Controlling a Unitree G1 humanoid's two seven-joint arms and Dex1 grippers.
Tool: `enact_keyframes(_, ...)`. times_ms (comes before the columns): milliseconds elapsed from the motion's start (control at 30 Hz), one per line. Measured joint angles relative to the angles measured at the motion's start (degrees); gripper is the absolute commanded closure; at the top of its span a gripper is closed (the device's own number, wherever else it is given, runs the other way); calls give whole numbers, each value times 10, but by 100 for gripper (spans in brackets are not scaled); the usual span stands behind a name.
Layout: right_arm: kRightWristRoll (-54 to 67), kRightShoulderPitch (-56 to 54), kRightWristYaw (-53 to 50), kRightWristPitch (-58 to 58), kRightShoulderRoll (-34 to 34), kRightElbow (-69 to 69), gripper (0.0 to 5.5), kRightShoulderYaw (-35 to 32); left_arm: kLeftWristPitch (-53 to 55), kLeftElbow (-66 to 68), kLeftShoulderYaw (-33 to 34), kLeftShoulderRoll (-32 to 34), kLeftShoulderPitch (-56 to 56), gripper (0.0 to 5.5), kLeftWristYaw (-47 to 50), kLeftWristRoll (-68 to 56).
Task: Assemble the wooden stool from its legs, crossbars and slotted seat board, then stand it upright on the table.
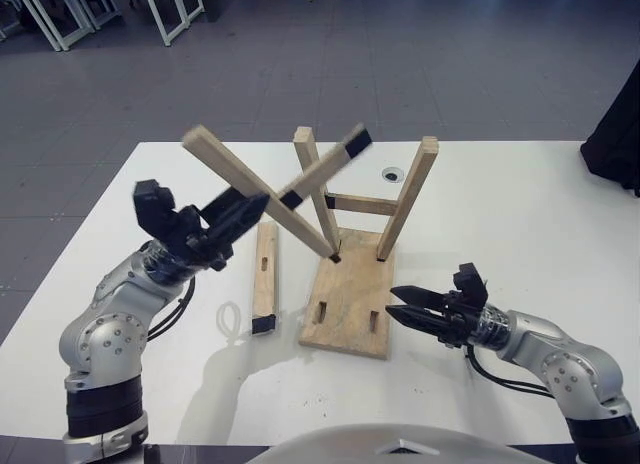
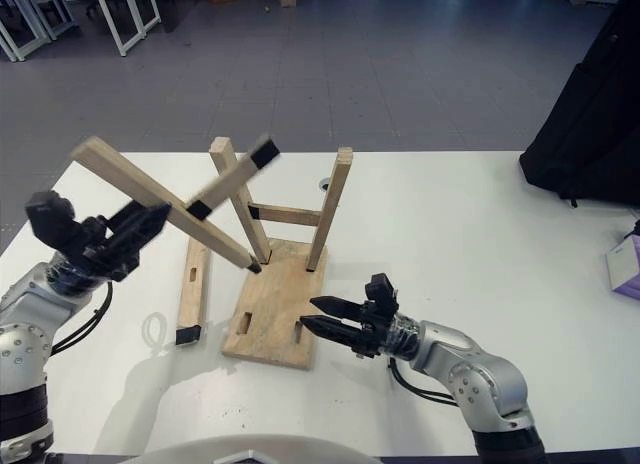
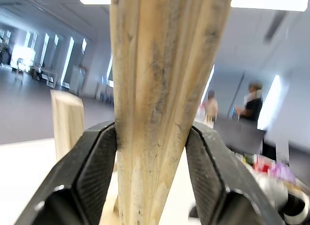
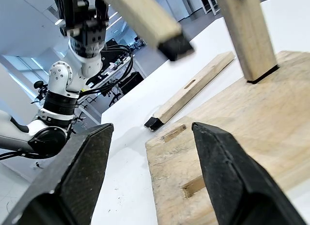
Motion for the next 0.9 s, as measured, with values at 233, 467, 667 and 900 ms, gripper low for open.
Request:
enact_keyframes(233,-22,-12,-4,-19,-10,22,253,-22,13,60,-66,92,-14,342,-137,81)
enact_keyframes(467,-29,-21,9,-18,-15,41,253,-16,22,73,-96,123,-47,344,-193,103)
enact_keyframes(667,-43,-23,15,-18,-15,51,253,-3,18,91,-129,149,-75,346,-227,143)
enact_keyframes(900,-49,-30,27,-18,-15,56,253,6,0,82,-150,150,-94,346,-213,175)
